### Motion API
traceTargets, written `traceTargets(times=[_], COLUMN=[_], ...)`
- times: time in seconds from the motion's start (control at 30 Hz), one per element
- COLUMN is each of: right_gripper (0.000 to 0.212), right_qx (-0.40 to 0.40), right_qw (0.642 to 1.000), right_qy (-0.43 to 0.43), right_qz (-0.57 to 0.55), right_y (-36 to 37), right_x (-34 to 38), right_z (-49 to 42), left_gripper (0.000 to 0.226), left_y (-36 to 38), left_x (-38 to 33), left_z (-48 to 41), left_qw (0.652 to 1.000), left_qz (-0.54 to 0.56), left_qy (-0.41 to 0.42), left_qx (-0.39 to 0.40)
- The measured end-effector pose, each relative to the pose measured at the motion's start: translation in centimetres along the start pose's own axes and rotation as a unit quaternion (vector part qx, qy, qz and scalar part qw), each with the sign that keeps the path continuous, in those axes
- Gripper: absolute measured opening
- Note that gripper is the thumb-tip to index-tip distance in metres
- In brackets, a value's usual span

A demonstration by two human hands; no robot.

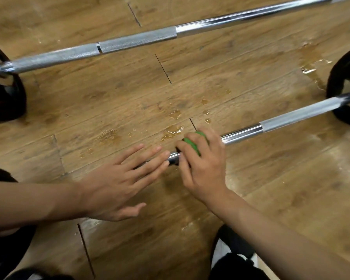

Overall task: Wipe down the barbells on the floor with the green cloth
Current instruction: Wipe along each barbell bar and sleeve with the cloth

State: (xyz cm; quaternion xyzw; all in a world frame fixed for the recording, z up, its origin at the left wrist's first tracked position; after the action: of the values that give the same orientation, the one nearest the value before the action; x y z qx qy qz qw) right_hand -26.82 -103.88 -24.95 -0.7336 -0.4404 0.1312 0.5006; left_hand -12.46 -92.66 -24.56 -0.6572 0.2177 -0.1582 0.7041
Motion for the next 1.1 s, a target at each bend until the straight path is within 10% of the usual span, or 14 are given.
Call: traceTargets(times=[0.1, 0.33, 0.57, 0.83, 1.1], right_gripper=[0.03, 0.022, 0.026, 0.024, 0.035], right_qx=[0.009, -0.054, 0.001, -0.036, -0.019], right_qw=[0.993, 0.976, 0.995, 0.98, 0.992], right_qy=[-0.108, 0.191, -0.085, 0.158, -0.063], right_qz=[0.04, 0.094, 0.046, 0.114, 0.106], right_y=[-0.5, -2.1, 1.0, -1.1, 1.2], right_x=[-2.9, -10.4, -0.9, -9.3, -6.4], right_z=[-0.4, -2.8, -3.4, -5.3, -4.0], left_gripper=[0.101, 0.105, 0.104, 0.102, 0.1], left_y=[-0.2, -0.2, 0.1, 0.0, 0.5], left_x=[0.4, 1.8, 3.4, 4.6, 5.7], left_z=[-0.2, -0.3, -0.4, -0.5, -0.7], left_qw=[1.0, 1.0, 1.0, 1.0, 0.999], left_qz=[0.004, 0.017, 0.025, 0.023, 0.036], left_qy=[0.001, -0.004, -0.01, -0.012, -0.001], left_qx=[0.001, 0.011, 0.009, 0.006, -0.007])
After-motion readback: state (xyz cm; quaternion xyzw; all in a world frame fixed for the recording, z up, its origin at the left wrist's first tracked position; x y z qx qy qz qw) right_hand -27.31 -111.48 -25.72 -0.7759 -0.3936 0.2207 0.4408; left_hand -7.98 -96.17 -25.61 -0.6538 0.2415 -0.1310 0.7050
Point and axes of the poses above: each hand's wrist, its own z-axis away from the middle knuckle, its own y-axis out of the palm, x = y × z, the point moved 6 cm from there along -z, towards the middle knuckle, and after that the axes turned 7 degrees about z, right-handed, at the moved point
